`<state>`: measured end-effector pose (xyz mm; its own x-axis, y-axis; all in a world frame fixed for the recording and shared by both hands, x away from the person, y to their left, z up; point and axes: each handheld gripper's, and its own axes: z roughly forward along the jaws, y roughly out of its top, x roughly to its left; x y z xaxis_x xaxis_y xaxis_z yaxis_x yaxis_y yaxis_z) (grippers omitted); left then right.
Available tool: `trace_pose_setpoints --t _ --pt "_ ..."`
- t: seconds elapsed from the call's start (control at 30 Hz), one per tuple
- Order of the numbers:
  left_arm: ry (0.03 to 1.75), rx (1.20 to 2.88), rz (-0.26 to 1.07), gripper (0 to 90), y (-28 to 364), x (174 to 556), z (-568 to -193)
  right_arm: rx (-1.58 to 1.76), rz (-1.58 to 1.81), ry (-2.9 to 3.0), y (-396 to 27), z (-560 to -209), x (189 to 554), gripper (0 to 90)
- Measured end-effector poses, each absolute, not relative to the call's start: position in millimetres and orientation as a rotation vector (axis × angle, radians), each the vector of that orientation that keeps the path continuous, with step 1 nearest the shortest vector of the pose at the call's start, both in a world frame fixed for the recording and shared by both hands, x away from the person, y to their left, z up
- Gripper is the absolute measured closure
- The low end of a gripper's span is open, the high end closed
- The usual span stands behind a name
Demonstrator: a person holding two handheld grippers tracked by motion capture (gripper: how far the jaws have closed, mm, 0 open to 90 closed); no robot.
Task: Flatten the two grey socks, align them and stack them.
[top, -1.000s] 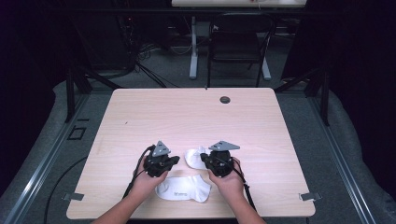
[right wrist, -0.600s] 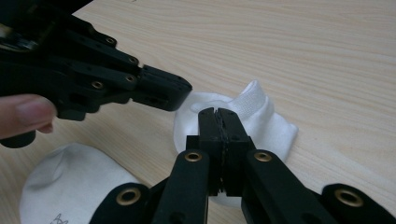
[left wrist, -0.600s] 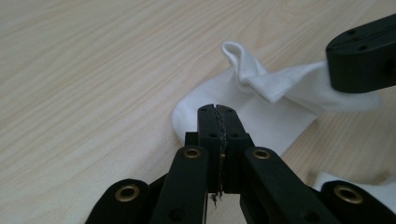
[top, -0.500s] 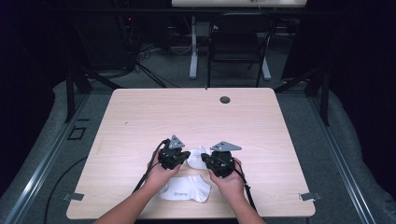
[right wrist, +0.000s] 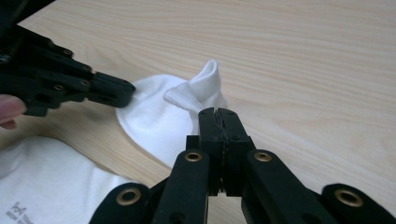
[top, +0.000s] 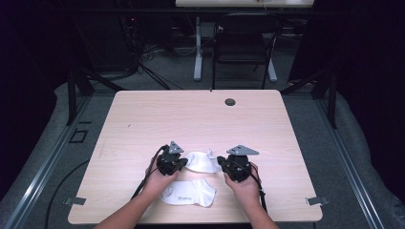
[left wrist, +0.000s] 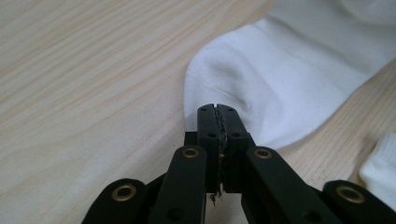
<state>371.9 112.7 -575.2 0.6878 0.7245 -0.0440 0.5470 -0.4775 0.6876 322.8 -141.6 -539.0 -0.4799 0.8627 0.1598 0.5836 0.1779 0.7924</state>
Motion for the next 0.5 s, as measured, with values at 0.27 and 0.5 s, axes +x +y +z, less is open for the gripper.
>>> trace_pose_setpoints --t 0.27,0.5 --pt "0.993 2.196 0.337 88.9 122.8 371.5 -575.3 1.48 1.116 2.122 -156.2 -560.6 326.3 89.9" --pt "1.002 2.194 0.335 88.3 128.8 368.6 -575.4 1.52 1.072 2.147 -162.0 -567.8 326.8 85.3"
